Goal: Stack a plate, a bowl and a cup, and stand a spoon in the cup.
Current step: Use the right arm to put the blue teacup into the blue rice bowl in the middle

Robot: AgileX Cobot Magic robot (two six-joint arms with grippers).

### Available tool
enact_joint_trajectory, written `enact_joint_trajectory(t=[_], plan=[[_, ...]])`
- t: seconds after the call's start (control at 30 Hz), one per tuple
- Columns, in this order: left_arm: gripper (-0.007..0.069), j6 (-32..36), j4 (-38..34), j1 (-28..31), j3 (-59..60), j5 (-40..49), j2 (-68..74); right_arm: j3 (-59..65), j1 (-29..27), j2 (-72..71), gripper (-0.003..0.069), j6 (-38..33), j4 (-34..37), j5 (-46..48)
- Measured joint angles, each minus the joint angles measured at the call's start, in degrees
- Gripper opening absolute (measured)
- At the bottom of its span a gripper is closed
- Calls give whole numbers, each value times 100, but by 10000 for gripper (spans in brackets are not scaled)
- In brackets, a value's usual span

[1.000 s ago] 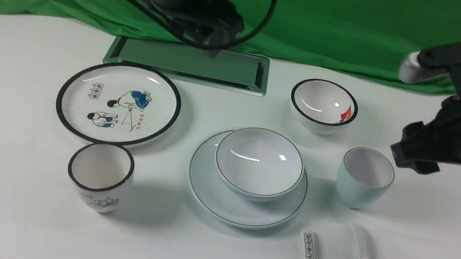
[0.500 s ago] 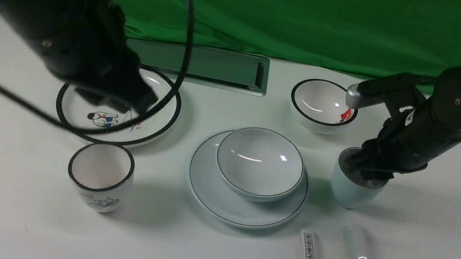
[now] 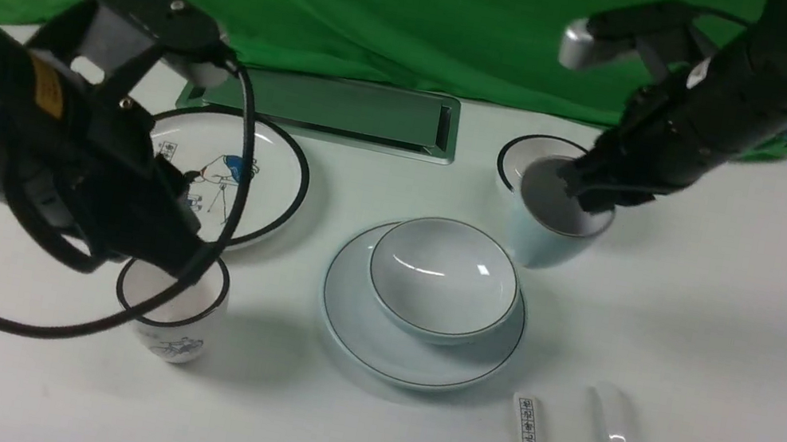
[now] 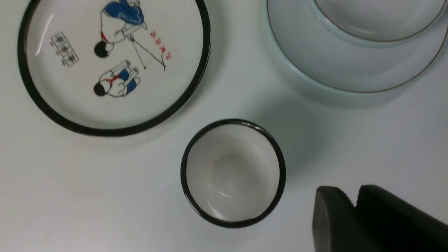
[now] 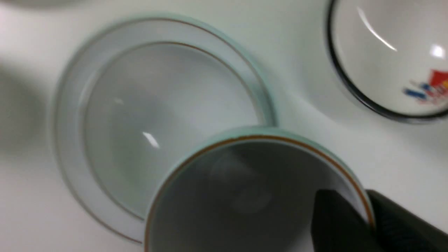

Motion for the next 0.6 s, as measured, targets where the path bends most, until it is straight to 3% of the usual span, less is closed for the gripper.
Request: enact_joint_trajectory(t=[0.23, 0.6], plan=[[44, 0, -5, 0, 13, -255, 0, -239, 561, 617, 84, -78, 138, 1], [48, 0, -5, 0, 43, -288, 0, -239, 627, 1157, 84, 137, 51, -398]])
